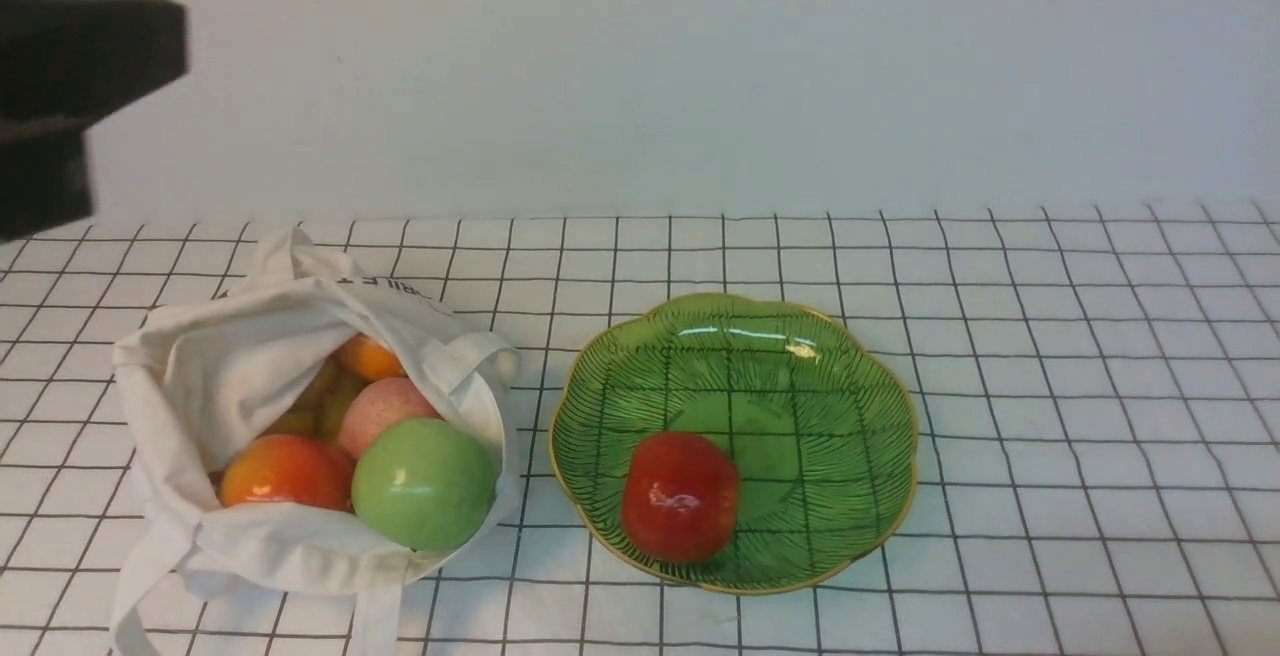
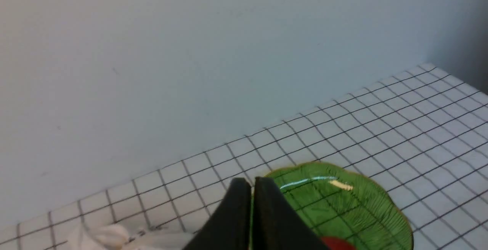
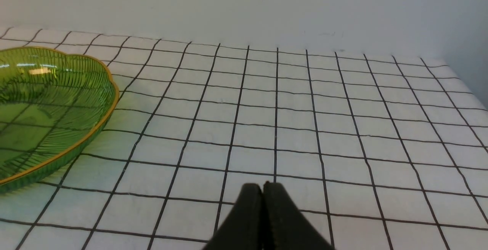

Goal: Take the fruit out of the bag on the white checkered tablecloth and place them on the plate.

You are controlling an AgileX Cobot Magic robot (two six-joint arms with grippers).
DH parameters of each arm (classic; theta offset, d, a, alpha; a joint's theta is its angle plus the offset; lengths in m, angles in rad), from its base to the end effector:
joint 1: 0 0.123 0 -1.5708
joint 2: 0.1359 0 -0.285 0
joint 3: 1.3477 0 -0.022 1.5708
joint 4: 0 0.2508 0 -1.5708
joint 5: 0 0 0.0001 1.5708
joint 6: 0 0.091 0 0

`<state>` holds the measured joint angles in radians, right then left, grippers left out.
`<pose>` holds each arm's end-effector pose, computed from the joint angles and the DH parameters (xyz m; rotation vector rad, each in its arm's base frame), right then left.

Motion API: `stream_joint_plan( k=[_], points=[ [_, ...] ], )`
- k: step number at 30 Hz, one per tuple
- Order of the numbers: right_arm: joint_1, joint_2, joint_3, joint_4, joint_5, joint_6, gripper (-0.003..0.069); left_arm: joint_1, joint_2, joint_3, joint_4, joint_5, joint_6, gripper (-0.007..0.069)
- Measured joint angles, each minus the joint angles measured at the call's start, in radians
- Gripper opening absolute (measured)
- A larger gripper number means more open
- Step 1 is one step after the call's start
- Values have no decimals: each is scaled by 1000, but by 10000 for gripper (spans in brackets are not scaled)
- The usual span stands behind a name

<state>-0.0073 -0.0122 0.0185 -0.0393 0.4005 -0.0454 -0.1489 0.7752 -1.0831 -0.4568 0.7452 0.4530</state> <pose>0.0517 -0.0018 0.1717 -0.0598 1.8898 -0.0752 0.1259 -0.0464 0.4396 0.4441 1.8113 -0.3127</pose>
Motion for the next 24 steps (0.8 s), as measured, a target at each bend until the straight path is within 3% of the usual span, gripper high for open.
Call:
stream_joint_plan(
  k=[9,19,24],
  points=[
    [0,0,0,0,0,0,-14,27,-207,125,52,-11,-137,-8],
    [0,0,0,0,0,0,-14,23,-297,153,65,20,-139,-8],
    [0,0,0,0,0,0,-14,23,-315,155,148,102,-153,-8]
  ],
)
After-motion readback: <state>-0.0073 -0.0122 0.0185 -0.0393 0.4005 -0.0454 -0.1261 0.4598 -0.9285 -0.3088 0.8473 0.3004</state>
